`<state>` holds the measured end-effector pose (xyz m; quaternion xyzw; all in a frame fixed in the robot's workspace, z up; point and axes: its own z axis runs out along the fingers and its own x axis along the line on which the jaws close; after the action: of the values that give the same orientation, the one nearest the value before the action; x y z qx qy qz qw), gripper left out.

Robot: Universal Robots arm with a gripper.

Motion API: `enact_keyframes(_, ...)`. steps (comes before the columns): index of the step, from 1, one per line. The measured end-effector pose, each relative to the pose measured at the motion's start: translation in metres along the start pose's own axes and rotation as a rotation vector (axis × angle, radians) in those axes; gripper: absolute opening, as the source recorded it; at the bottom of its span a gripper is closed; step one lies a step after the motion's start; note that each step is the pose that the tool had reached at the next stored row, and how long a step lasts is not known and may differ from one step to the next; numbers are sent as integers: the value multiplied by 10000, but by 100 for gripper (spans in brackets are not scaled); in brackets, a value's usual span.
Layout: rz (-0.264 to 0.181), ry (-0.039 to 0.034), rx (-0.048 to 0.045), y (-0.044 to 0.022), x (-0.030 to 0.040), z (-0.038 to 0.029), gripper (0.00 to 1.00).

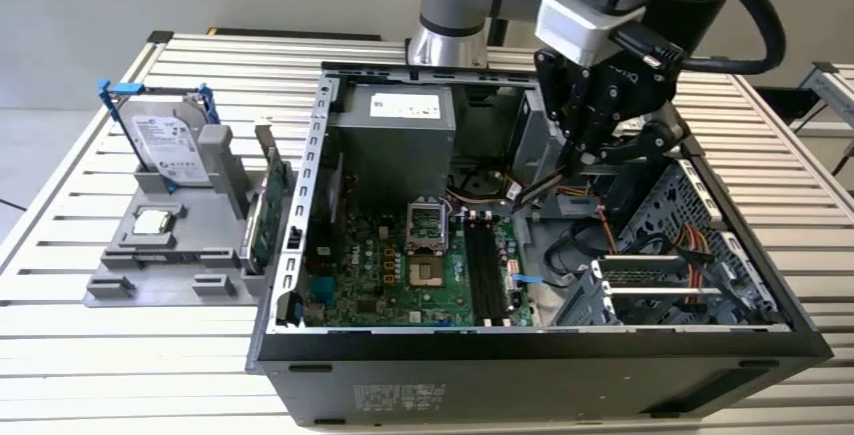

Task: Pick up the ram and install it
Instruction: 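Insert the ram into the slot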

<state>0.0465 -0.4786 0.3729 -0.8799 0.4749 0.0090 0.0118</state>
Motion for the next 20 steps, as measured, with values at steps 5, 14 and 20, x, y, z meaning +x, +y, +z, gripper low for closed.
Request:
enact_keyframes(5, 904, 11, 24, 0, 0, 3, 0)
enact_keyframes(14, 2544, 31, 69, 0, 0, 9, 0)
enact_keyframes(20, 3633, 44, 98, 0, 0, 12, 0)
